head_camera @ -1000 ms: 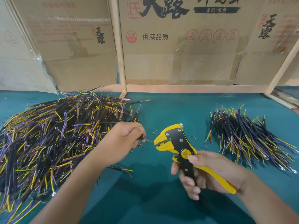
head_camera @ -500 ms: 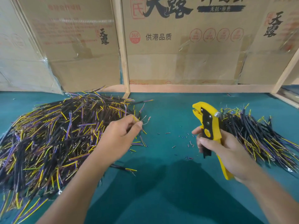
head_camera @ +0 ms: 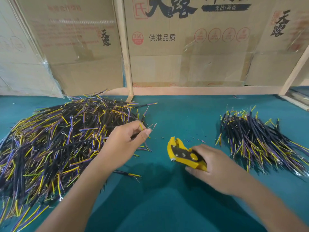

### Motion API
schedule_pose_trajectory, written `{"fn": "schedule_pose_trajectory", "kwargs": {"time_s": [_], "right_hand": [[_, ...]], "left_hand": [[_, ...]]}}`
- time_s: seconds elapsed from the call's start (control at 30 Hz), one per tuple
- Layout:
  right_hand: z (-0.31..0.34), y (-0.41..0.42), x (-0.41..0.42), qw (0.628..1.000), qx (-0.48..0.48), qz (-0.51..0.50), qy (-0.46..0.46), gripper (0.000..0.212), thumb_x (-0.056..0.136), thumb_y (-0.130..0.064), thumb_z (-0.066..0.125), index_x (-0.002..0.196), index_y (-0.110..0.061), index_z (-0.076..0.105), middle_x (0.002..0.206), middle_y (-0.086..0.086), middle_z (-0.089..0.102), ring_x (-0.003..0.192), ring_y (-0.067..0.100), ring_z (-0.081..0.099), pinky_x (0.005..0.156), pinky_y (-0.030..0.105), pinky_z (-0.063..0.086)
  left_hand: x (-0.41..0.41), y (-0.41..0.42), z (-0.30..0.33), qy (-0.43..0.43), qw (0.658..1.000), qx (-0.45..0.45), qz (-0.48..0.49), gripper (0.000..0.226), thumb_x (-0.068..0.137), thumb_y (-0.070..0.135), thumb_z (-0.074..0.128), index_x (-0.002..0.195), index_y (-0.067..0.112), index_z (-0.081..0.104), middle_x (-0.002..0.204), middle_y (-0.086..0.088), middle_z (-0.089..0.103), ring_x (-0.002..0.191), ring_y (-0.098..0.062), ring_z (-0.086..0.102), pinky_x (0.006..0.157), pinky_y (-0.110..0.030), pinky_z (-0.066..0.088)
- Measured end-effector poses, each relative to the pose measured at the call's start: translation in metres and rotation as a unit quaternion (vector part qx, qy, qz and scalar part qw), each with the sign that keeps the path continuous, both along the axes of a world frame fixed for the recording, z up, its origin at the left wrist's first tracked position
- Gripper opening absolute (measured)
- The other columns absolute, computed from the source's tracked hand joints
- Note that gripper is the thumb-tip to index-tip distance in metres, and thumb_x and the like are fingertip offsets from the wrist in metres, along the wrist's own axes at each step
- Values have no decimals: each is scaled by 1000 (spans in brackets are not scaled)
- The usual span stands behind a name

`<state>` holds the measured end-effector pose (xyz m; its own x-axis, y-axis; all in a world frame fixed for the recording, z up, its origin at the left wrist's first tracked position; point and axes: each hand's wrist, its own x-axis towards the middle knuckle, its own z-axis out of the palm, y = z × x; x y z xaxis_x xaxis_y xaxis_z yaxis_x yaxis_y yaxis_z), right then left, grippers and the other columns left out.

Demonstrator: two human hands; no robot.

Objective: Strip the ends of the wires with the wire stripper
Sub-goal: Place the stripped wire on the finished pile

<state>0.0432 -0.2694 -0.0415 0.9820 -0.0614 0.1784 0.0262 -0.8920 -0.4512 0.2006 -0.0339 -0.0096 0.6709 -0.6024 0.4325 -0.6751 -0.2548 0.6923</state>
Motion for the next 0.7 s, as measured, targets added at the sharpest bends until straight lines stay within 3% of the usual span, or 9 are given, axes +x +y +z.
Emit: {"fn": "schedule_pose_trajectory", "kwargs": {"time_s": [0.2, 0.33, 0.43, 0.53, 0.63, 0.7], "right_hand": [[1, 7, -1, 983, -138, 7, 124, 60, 86, -78, 44, 122, -31, 48, 107, -12, 46, 106, 13, 47, 94, 31, 39], [5, 9, -1, 974, -181, 10, 133, 58, 86, -81, 40, 117, -32, 47, 100, -14, 40, 102, 12, 43, 93, 32, 37], [5, 9, -1, 974, -189, 9, 128, 57, 86, -81, 39, 116, -33, 46, 98, -15, 37, 97, 11, 40, 91, 31, 36], [2, 9, 0, 969, -213, 6, 123, 64, 84, -83, 35, 124, -34, 45, 102, -14, 37, 109, 14, 45, 95, 32, 35], [-3, 7, 1, 971, -205, 3, 121, 68, 85, -83, 35, 132, -35, 44, 117, -11, 39, 117, 15, 45, 100, 32, 33], [-3, 8, 0, 981, -166, 6, 102, 69, 85, -82, 34, 135, -36, 45, 120, -13, 37, 121, 11, 37, 107, 27, 24]], "left_hand": [[4, -3, -7, -30, 997, 67, 18, 31, 91, 52, 59, 77, 24, 53, 54, 7, 44, 53, -12, 32, 53, -31, 29], [6, -3, -9, -14, 997, 81, 0, 42, 80, 68, 60, 80, 27, 49, 57, 0, 50, 56, -11, 32, 56, -31, 35], [5, -3, -9, 3, 996, 86, -19, 48, 74, 75, 60, 81, 28, 50, 59, -2, 50, 55, -13, 31, 54, -29, 32], [4, -3, -10, -13, 994, 101, -35, 47, 82, 72, 58, 84, 26, 50, 62, -6, 52, 55, -17, 31, 52, -26, 29], [2, -3, -9, -40, 993, 108, -29, 41, 90, 65, 50, 84, 24, 54, 57, 5, 47, 54, -15, 32, 52, -25, 28], [-1, -5, -7, -59, 993, 98, -18, 41, 89, 61, 49, 81, 21, 57, 53, 8, 42, 53, -14, 30, 50, -21, 25]]}}
